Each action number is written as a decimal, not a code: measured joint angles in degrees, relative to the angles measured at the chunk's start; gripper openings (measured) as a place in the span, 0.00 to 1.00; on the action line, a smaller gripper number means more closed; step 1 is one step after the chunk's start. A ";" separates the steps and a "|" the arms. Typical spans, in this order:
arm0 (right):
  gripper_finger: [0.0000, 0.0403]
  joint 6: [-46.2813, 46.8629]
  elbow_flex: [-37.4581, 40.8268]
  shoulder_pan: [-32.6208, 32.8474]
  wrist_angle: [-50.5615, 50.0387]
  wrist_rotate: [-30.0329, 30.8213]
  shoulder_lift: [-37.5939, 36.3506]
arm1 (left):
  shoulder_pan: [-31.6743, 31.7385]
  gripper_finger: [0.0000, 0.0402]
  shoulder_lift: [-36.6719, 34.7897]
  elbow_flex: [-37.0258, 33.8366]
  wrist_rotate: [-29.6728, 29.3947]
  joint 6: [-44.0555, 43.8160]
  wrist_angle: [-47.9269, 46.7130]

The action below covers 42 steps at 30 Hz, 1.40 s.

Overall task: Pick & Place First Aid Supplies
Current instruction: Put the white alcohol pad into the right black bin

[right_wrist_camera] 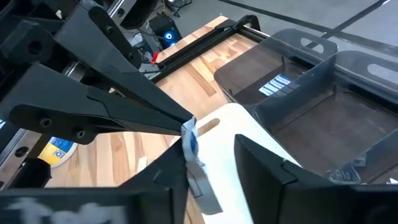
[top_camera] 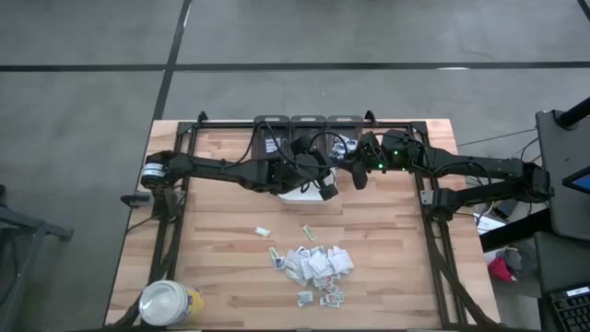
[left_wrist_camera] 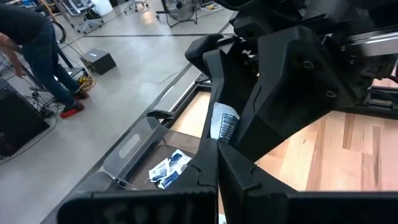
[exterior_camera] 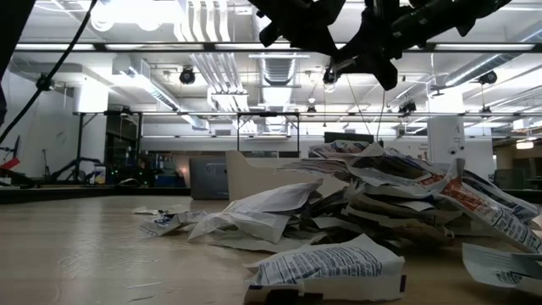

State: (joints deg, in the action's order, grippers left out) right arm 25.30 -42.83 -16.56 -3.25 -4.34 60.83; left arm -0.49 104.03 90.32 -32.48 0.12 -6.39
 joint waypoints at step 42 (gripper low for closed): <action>0.02 7.16 0.09 -8.78 -42.95 16.44 -8.09 | 0.76 0.00 -15.62 -17.10 6.20 -14.25 -10.57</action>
State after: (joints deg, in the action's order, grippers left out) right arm 32.45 -42.74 -25.33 -46.20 12.11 52.74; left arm 0.27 88.41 73.22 -26.28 -14.13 -16.96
